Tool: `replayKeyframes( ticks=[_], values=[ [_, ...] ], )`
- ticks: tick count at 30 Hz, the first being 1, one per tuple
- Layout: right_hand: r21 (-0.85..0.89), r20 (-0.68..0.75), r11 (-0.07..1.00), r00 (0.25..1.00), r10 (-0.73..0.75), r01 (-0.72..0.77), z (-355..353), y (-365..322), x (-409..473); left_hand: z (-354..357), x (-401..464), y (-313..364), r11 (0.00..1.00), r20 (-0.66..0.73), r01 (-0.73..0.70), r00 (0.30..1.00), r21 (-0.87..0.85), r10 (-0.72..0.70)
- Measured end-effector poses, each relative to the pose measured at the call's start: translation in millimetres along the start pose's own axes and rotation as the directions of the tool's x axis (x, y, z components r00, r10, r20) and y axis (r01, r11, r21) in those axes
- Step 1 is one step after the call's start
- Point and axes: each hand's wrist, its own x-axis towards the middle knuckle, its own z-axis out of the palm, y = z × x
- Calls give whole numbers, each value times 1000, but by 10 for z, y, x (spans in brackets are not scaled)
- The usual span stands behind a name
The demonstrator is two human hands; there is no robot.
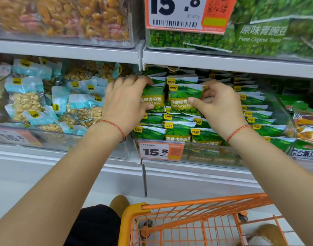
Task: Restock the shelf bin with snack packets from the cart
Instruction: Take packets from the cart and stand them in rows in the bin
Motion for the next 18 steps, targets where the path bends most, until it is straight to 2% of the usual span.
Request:
replayKeyframes(
  ticks=[4,6,10,13,15,17,18],
  values=[
    [-88,64,996,998,-4,10,-53,-25,32,7,52,-148,993,39,-66,997,-98,70],
    [-90,107,996,994,13,-3,-38,-3,44,20,70,-161,990,61,-90,993,-112,97],
    [-242,211,970,974,80,-27,40,37,40,18,67,-141,989,76,-107,990,-104,115],
    [-196,223,978,968,113,-69,6,22,3,2,26,-93,982,113,-157,979,-104,169],
    [-185,84,982,996,35,-19,-29,-2,-35,-8,9,-28,980,115,-173,976,-101,185],
    [-254,-46,956,985,-167,150,-22,-66,-99,14,34,26,987,136,-148,979,-62,155],
    [-309,-39,918,961,-273,248,6,-96,-124,34,53,40,990,152,-139,978,-27,141]
  ],
)
